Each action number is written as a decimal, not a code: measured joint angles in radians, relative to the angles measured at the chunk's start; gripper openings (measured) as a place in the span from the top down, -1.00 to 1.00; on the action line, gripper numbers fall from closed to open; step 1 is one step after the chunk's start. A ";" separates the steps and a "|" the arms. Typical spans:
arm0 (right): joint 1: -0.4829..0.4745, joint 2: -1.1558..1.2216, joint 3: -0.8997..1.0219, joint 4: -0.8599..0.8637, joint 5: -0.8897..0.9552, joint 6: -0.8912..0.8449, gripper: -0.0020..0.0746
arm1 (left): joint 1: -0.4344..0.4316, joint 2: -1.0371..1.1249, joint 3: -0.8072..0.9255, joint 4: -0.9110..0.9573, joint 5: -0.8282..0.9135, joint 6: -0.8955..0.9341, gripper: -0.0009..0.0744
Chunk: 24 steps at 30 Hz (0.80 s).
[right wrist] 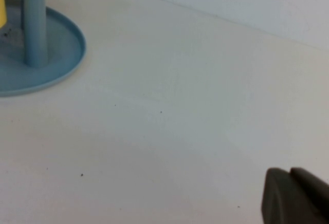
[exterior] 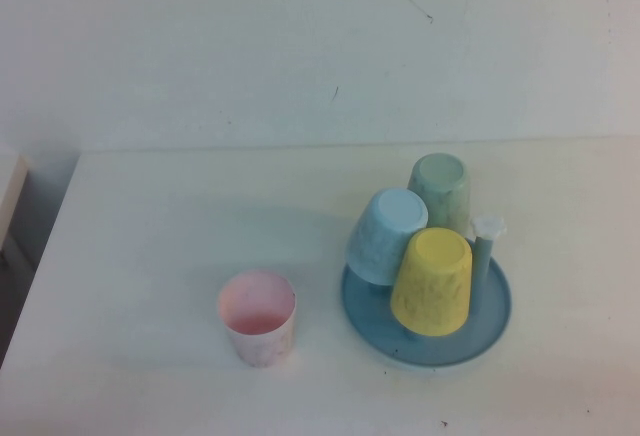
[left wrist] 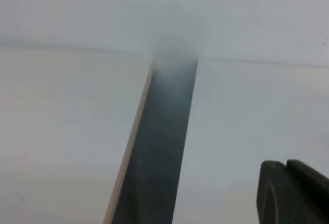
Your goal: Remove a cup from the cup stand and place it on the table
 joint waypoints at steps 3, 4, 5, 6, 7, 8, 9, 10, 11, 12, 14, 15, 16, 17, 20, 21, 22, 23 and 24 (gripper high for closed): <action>0.000 0.000 0.000 0.000 0.000 0.000 0.95 | 0.022 0.000 0.000 0.004 0.071 0.000 0.98; 0.000 0.000 0.000 0.000 0.000 0.000 0.95 | 0.017 0.000 0.000 0.004 0.094 0.000 0.98; 0.000 0.000 0.000 0.000 0.000 0.000 0.95 | 0.008 0.000 0.000 0.004 0.099 0.000 0.98; 0.000 0.000 0.000 0.000 0.000 0.000 0.95 | -0.009 0.000 0.000 0.004 0.104 0.002 0.98; 0.000 0.000 0.000 0.000 0.000 0.000 0.95 | -0.030 0.000 0.000 0.004 0.104 0.010 0.98; 0.000 0.000 0.000 0.000 0.000 0.000 0.95 | -0.056 0.000 0.000 0.004 0.104 0.020 0.98; 0.000 0.000 0.000 0.000 0.000 0.000 0.95 | -0.082 0.000 0.000 0.004 0.104 0.032 0.98; 0.000 0.000 0.000 0.000 0.000 0.000 0.95 | -0.108 0.000 0.000 0.004 0.104 0.044 0.98; 0.000 0.000 0.000 0.000 0.000 0.000 0.95 | -0.132 0.000 0.000 0.004 0.104 0.054 0.98; 0.000 0.000 0.000 0.000 0.000 0.000 0.95 | -0.149 0.000 0.000 0.004 0.104 0.059 0.98; 0.000 0.000 0.000 0.000 0.000 0.000 0.95 | -0.172 0.000 0.000 0.004 0.104 0.065 0.98; 0.000 0.000 0.000 0.000 0.000 0.000 0.95 | -0.178 0.000 0.000 0.004 0.104 0.065 0.98; 0.000 0.000 0.000 0.000 0.000 0.000 0.95 | -0.179 0.000 0.000 0.004 0.104 0.066 0.98; 0.000 0.000 0.000 0.000 0.000 0.000 0.95 | -0.182 0.000 0.000 0.004 0.104 0.066 0.98; 0.000 0.000 0.000 0.000 0.000 0.000 0.95 | -0.184 0.000 0.000 0.007 0.104 0.066 0.98; 0.000 0.000 0.000 0.000 0.000 0.000 0.95 | -0.184 0.000 0.000 0.007 0.104 0.066 0.98; 0.000 0.000 0.000 0.000 0.000 0.000 0.95 | -0.184 0.000 0.000 0.007 0.104 0.066 0.98; 0.000 0.000 0.000 0.000 0.000 0.000 0.95 | -0.184 0.000 0.000 0.007 0.104 0.066 0.98; 0.000 0.000 0.000 0.000 0.000 0.000 0.95 | -0.184 0.000 0.000 0.007 0.104 0.066 0.98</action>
